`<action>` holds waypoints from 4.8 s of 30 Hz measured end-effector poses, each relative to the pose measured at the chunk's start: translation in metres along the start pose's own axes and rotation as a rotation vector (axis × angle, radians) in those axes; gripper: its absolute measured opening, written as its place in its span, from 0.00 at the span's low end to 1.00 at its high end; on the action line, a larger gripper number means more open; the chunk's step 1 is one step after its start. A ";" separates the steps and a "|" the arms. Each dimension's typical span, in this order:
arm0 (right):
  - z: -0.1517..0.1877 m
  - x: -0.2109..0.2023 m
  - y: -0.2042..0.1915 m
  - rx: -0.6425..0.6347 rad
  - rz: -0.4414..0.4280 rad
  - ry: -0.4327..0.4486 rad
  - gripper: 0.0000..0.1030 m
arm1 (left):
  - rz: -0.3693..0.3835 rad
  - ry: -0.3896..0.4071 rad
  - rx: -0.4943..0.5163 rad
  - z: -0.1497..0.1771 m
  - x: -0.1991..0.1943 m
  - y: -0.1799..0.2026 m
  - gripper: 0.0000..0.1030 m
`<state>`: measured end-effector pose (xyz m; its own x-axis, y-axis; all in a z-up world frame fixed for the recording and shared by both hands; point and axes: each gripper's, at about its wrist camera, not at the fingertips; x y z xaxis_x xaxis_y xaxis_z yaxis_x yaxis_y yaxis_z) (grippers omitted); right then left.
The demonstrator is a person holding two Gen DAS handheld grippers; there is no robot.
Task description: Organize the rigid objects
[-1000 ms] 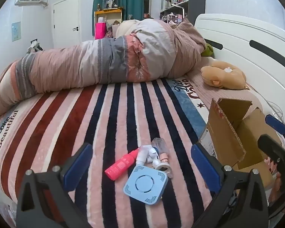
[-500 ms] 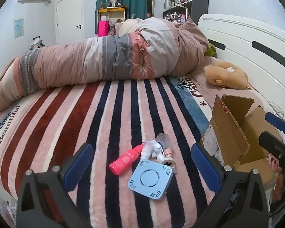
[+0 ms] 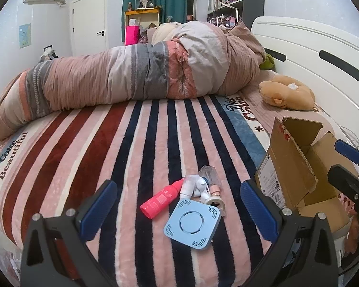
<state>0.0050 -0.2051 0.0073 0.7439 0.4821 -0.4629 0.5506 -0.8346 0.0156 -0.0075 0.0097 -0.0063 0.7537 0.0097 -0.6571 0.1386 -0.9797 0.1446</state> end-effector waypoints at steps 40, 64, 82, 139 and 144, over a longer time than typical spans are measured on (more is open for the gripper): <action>0.000 0.005 -0.011 -0.021 -0.003 -0.006 1.00 | -0.007 -0.005 0.000 0.006 -0.002 -0.002 1.00; -0.026 0.049 -0.109 -0.262 -0.104 -0.081 0.75 | -0.009 0.032 -0.106 0.001 0.019 -0.103 1.00; 0.050 0.196 -0.104 -0.229 -0.185 -0.428 0.91 | 0.021 -0.039 -0.180 0.031 0.046 -0.141 1.00; 0.033 0.021 0.082 0.107 0.005 -0.227 0.81 | 0.629 -0.398 0.450 -0.035 0.079 0.204 0.53; 0.032 0.020 0.082 0.103 0.039 -0.226 0.85 | 0.609 -0.330 0.422 -0.046 0.069 0.188 0.67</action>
<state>0.0529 -0.2724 -0.0285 0.6538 0.3863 -0.6507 0.4726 -0.8800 -0.0476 0.1003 -0.1647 0.0099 0.3811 -0.5448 -0.7470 -0.5389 -0.7874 0.2994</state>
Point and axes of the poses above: each gripper's, at about its wrist camera, not at the fingertips, and x roughly the way its jaws point, y to its right, z to its underside, and after that the axes turned 8 degrees about -x, right-handed
